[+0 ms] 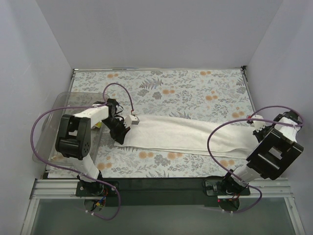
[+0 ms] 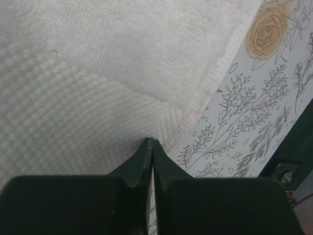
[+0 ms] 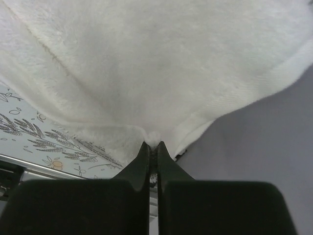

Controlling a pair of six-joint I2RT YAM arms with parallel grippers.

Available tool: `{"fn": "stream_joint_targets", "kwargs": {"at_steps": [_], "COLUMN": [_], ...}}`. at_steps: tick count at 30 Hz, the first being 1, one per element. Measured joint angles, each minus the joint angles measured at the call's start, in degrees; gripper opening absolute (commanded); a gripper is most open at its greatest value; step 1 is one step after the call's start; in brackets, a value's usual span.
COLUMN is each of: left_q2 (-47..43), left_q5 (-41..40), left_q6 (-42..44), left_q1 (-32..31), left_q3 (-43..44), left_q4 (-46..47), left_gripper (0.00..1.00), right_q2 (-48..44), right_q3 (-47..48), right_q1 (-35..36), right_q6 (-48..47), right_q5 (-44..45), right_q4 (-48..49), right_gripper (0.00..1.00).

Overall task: Roll the towels
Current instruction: Fold the towel

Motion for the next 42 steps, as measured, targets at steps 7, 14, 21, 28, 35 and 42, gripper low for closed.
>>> {"fn": "stream_joint_targets", "kwargs": {"at_steps": [7, 14, 21, 28, 35, 42], "left_q2": [1.5, 1.7, 2.1, 1.8, 1.8, 2.3], "left_q5": [0.0, 0.0, 0.9, 2.1, 1.3, 1.0], "left_q6": [-1.0, -1.2, -1.7, 0.3, 3.3, 3.5], "left_q1": [0.0, 0.1, 1.3, 1.9, 1.9, 1.8], "left_q3": [1.4, 1.7, 2.1, 2.5, 7.1, 12.6], "left_q4": [-1.3, -1.5, -1.7, -2.5, -5.4, -5.7], "left_gripper": [0.0, 0.0, 0.0, 0.0, 0.04, 0.07], "right_q2": [3.5, 4.3, 4.3, 3.7, 1.8, 1.8], "right_q3": [-5.0, 0.6, 1.7, 2.5, 9.5, 13.8], "right_q1": [0.0, 0.0, 0.0, -0.5, 1.8, 4.3], "right_q6": [1.5, 3.8, 2.0, 1.0, 3.2, 4.5], "right_q5": [2.6, 2.9, 3.4, 3.4, -1.4, -5.9], "right_q4": [5.0, 5.8, 5.4, 4.7, 0.4, -3.1], "right_gripper": [0.01, 0.02, 0.34, 0.46, 0.48, 0.49]}}
